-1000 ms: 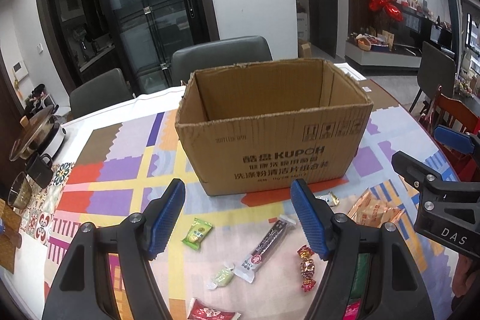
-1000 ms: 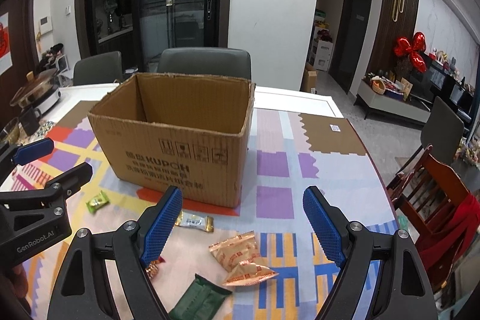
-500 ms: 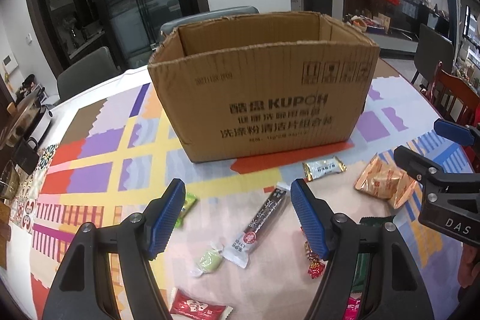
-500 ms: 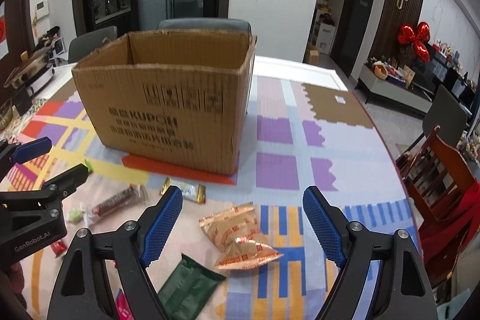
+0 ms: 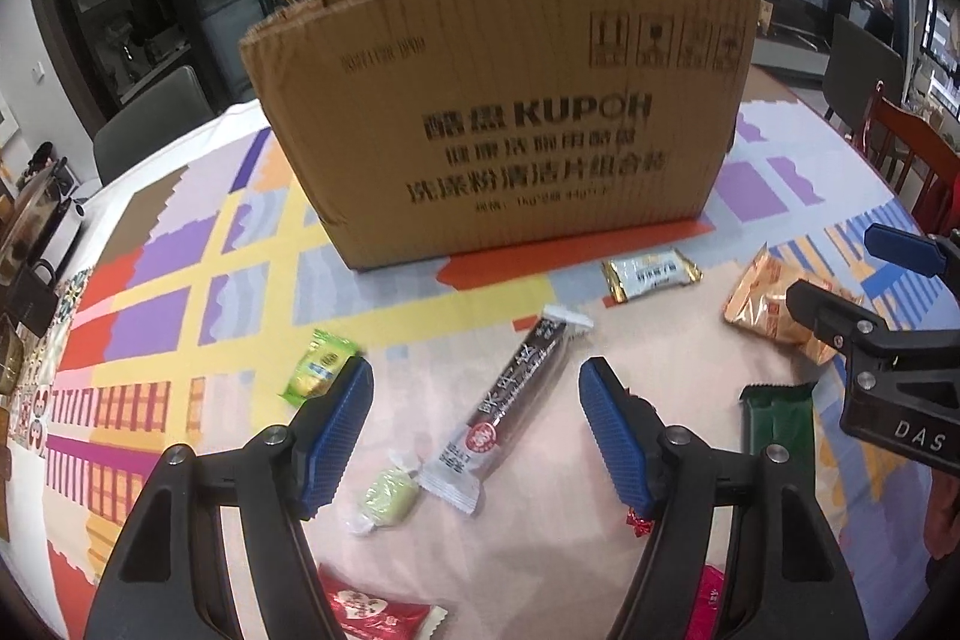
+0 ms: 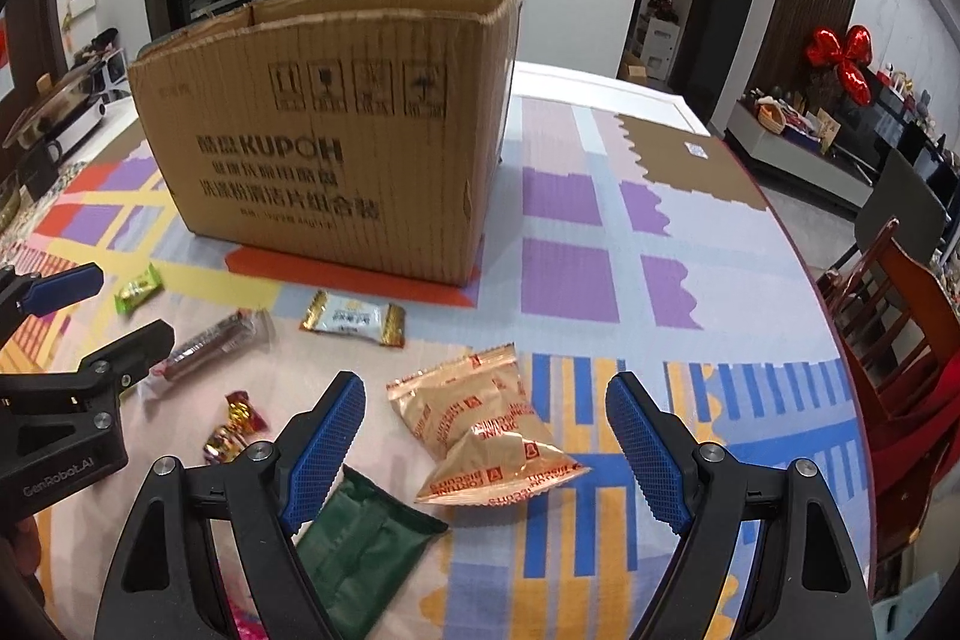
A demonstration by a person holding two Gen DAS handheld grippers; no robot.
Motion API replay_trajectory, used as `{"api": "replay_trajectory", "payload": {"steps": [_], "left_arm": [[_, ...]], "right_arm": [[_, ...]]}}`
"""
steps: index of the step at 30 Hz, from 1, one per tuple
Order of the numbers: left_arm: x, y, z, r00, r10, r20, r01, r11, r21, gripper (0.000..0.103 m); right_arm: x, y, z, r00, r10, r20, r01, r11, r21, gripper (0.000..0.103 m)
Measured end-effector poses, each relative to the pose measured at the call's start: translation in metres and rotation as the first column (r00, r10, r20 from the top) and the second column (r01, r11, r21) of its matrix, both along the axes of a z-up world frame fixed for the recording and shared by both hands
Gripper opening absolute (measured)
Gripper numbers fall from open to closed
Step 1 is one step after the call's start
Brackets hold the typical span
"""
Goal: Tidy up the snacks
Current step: 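Close left tool on dark stick snack while right tool grasps orange Fortune Biscuits packet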
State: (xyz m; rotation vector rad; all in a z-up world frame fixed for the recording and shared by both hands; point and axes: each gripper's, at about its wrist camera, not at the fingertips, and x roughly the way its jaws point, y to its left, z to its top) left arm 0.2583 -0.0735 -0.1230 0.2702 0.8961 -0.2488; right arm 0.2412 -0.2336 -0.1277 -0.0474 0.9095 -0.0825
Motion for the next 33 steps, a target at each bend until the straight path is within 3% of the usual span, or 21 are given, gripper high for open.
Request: {"api": "replay_trajectory", "payload": {"steps": [15,23,33], "left_arm": [[0.008,-0.004,-0.024,0.999,-0.004,-0.052,0.004,1.000,0.003,0.061],[0.012,-0.006,-0.035,0.996,-0.007,-0.088,0.006,1.000,-0.005,0.033],[0.010,-0.008,-0.037,0.996,-0.012,-0.086,0.011,1.000,-0.007,0.027]], "right_arm": [[0.010,-0.005,-0.024,0.998,0.002,-0.061,-0.001,1.000,0.017,0.084],[0.013,-0.011,-0.036,0.996,0.000,-0.093,0.004,0.999,0.039,0.084],[0.015,-0.015,-0.049,0.991,-0.007,-0.134,0.018,0.996,0.083,0.082]]}}
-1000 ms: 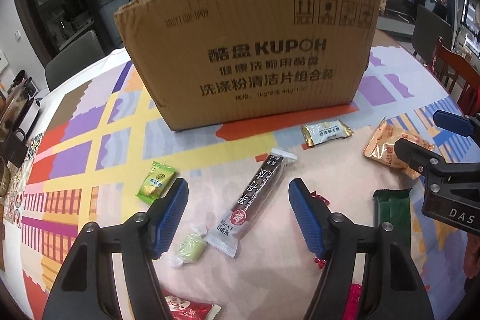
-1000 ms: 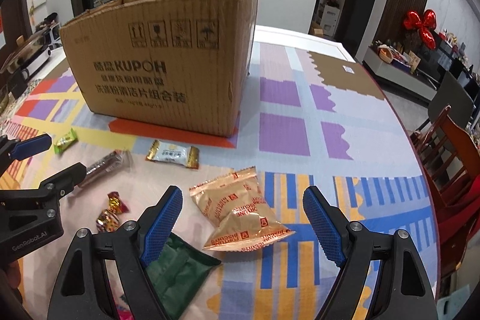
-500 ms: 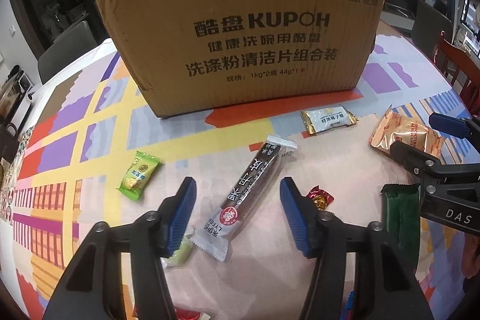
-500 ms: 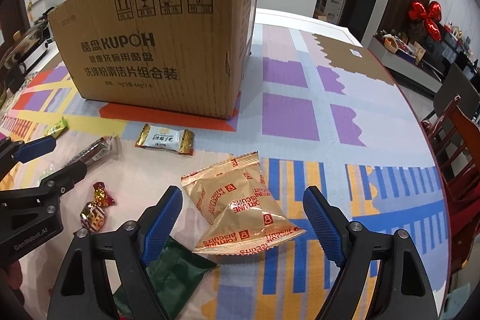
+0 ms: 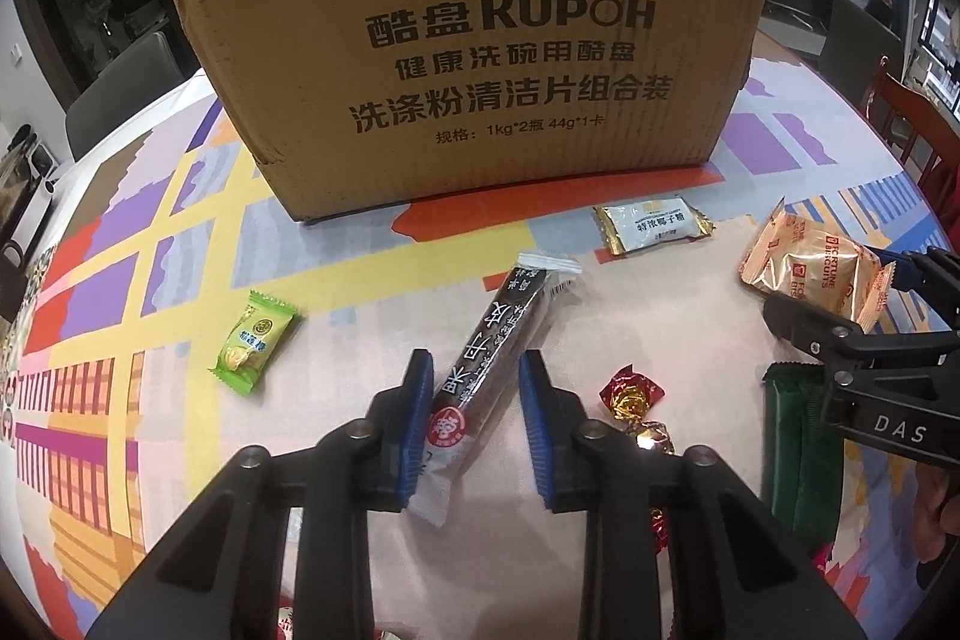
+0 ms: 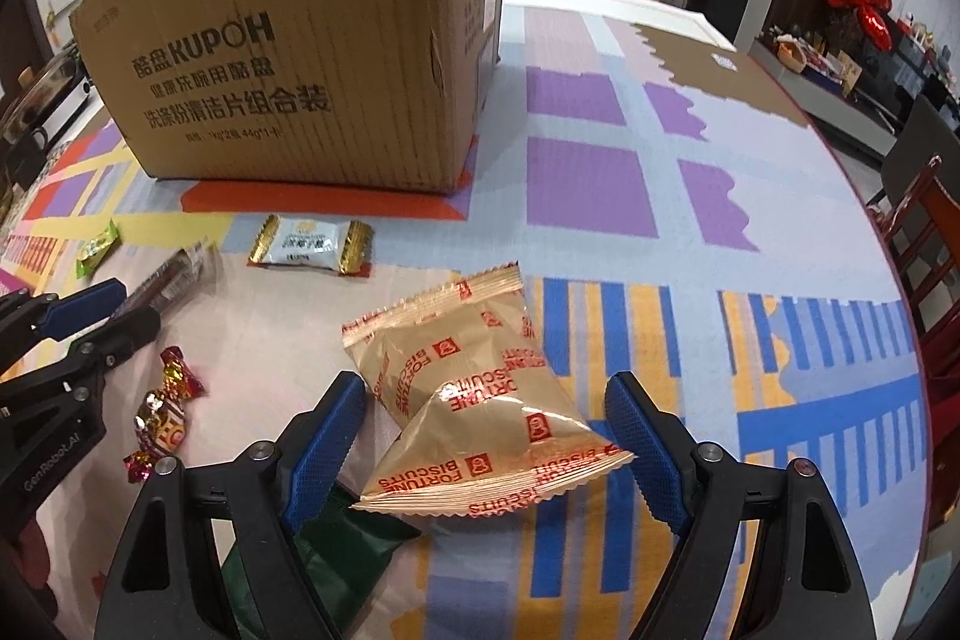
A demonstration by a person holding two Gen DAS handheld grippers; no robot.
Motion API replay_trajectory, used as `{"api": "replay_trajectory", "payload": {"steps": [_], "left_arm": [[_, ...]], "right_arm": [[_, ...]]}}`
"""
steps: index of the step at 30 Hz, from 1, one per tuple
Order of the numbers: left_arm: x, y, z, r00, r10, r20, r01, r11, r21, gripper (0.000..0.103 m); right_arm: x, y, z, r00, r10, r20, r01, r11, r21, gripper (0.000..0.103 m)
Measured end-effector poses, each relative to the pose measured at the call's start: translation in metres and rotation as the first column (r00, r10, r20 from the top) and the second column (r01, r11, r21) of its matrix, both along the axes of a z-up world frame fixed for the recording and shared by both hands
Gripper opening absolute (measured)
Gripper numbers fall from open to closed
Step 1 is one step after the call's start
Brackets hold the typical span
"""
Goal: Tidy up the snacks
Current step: 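Close left tool on dark stick snack while right tool grasps orange Fortune Biscuits packet, then carry the dark stick snack and Fortune Biscuits packet up over the cardboard box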
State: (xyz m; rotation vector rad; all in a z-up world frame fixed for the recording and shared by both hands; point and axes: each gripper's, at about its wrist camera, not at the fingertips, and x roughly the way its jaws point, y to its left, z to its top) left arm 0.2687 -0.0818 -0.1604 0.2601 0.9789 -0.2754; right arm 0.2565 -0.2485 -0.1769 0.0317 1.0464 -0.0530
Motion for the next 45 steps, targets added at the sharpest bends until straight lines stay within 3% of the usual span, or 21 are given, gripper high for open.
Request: {"api": "replay_trajectory", "payload": {"steps": [2,4,24,45], "left_arm": [[0.000,-0.001,0.001,1.000,-0.002,-0.005,0.002,1.000,-0.010,0.024],[0.000,-0.002,0.002,1.000,-0.002,-0.009,0.002,1.000,-0.016,0.022],[-0.004,-0.004,0.008,1.000,-0.007,-0.007,0.007,0.999,-0.034,0.016],[-0.014,0.001,0.049,0.998,-0.003,0.056,0.006,0.998,-0.059,0.016]], "right_arm": [[-0.001,0.001,0.001,1.000,0.006,0.001,-0.006,1.000,0.005,0.079],[-0.001,0.002,0.002,1.000,0.014,0.004,-0.014,1.000,0.004,0.069],[-0.005,0.004,0.014,0.999,0.022,0.039,-0.022,1.000,-0.001,0.069],[-0.012,0.009,0.052,0.993,0.034,0.112,-0.034,0.999,-0.003,0.069]]}}
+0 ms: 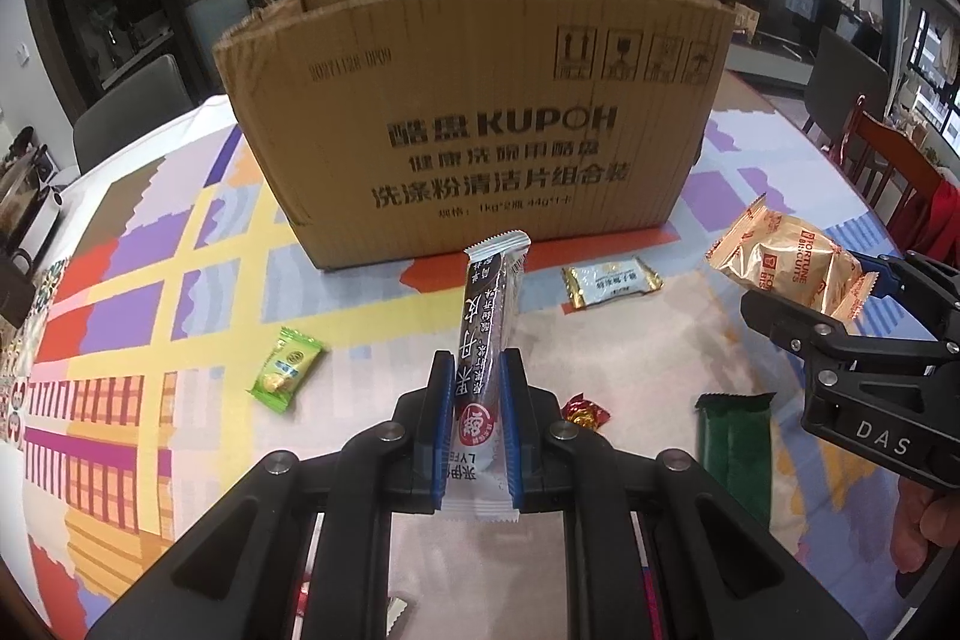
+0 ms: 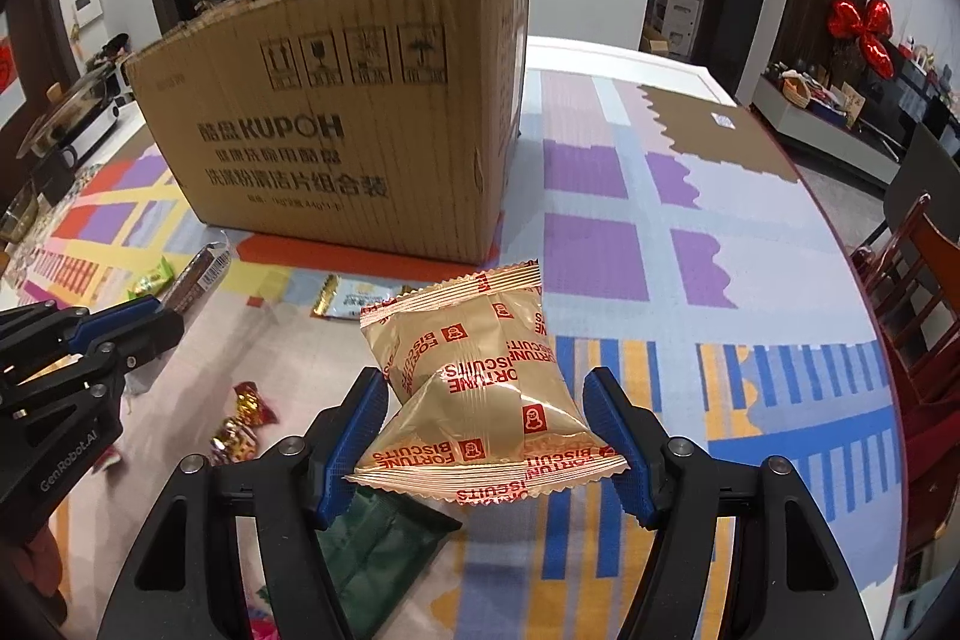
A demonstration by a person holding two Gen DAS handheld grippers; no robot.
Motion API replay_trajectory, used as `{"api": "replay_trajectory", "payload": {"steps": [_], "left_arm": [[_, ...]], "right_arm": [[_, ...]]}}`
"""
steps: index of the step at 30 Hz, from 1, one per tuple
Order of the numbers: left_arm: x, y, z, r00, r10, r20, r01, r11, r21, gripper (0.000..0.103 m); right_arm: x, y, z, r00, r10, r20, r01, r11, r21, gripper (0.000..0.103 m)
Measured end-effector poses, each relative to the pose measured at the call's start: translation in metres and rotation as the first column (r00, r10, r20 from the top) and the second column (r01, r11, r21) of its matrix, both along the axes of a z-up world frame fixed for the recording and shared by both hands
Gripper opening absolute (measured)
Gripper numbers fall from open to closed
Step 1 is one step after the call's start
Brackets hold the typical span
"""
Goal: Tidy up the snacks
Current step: 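Carry the dark stick snack and Fortune Biscuits packet up over the cardboard box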
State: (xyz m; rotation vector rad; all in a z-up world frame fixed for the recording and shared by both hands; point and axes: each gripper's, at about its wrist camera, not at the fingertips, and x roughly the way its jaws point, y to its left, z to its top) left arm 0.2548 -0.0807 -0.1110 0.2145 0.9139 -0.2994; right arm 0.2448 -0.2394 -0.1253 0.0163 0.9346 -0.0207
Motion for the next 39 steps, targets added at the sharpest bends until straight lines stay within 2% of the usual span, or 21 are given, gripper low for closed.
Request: {"api": "replay_trajectory", "payload": {"steps": [26,39], "left_arm": [[-0.006,0.010,0.084,0.992,0.013,0.124,-0.006,0.999,-0.054,0.016],[0.010,0.011,0.113,0.986,0.014,0.167,-0.003,0.998,-0.067,0.016]], "right_arm": [[-0.003,0.013,0.085,0.988,0.029,0.150,-0.027,1.000,-0.013,0.069],[0.006,0.015,0.112,0.979,0.038,0.200,-0.036,0.999,-0.013,0.069]]}}
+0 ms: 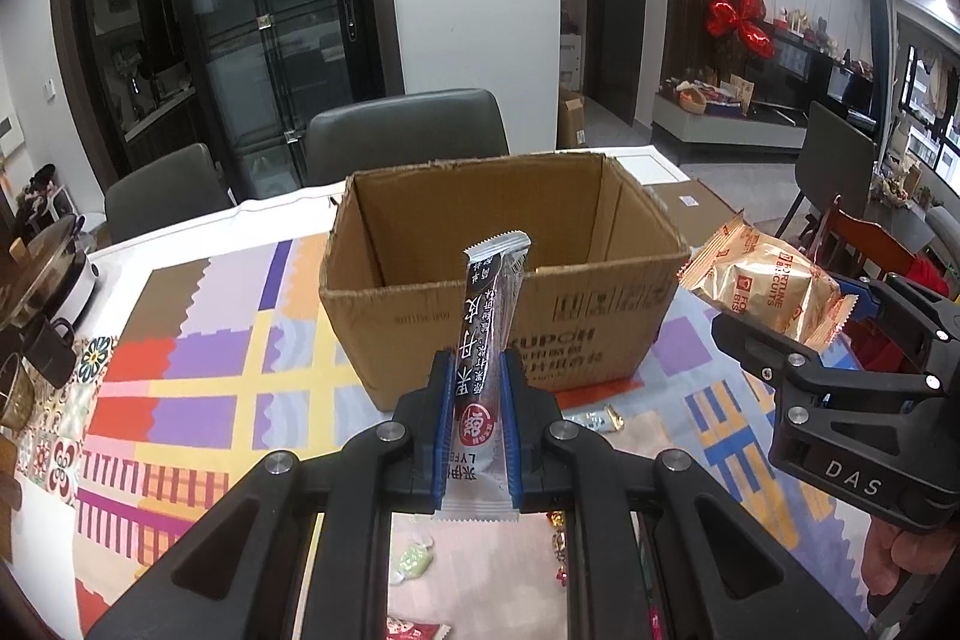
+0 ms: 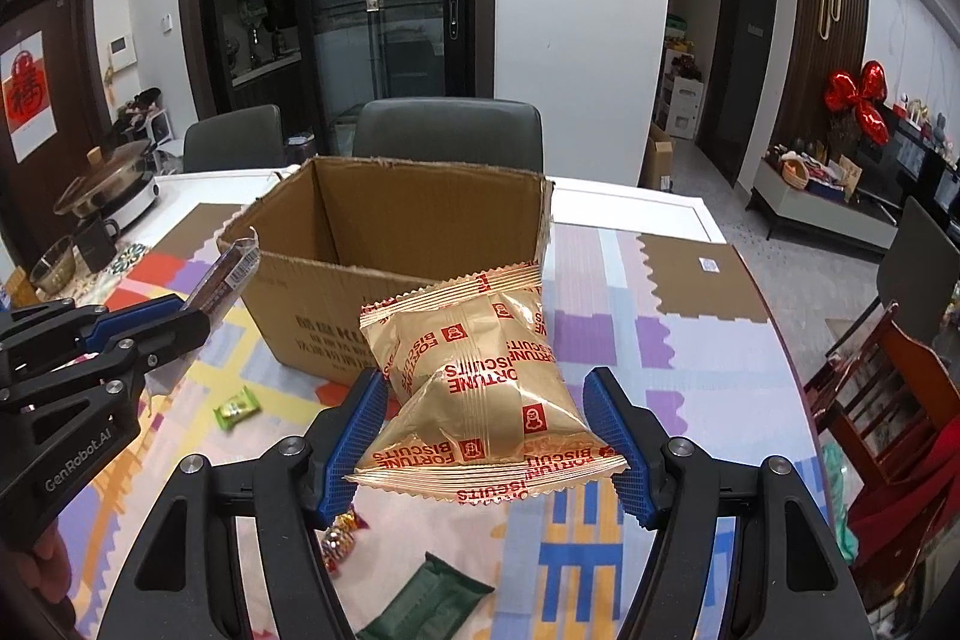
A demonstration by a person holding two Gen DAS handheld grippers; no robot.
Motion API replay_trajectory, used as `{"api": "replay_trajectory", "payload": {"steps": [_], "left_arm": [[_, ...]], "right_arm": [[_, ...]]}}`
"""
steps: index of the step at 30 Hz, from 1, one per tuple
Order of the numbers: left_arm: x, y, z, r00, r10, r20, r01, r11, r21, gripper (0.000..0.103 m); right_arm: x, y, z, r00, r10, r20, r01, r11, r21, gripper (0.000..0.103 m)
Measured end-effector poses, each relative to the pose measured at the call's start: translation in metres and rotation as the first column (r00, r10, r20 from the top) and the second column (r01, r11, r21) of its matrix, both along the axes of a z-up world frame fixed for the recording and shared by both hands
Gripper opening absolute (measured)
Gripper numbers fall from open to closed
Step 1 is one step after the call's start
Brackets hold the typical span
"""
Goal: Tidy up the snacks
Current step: 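Carry the dark stick snack and Fortune Biscuits packet up over the cardboard box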
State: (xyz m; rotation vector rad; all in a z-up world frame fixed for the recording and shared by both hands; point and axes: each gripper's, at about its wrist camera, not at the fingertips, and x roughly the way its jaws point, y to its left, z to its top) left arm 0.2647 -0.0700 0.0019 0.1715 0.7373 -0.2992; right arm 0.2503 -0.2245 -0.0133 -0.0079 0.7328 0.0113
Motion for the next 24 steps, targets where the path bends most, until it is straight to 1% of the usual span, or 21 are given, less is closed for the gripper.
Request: {"api": "replay_trajectory", "payload": {"steps": [17,24], "left_arm": [[0.027,0.000,0.024,0.999,0.004,0.034,-0.003,1.000,-0.023,0.016],[0.042,0.001,0.027,0.999,0.007,0.038,-0.006,0.999,-0.032,0.016]], "right_arm": [[0.028,0.004,0.025,0.999,0.014,0.032,-0.013,1.000,-0.008,0.069],[0.043,0.007,0.030,0.999,0.020,0.036,-0.019,1.000,-0.011,0.069]]}}
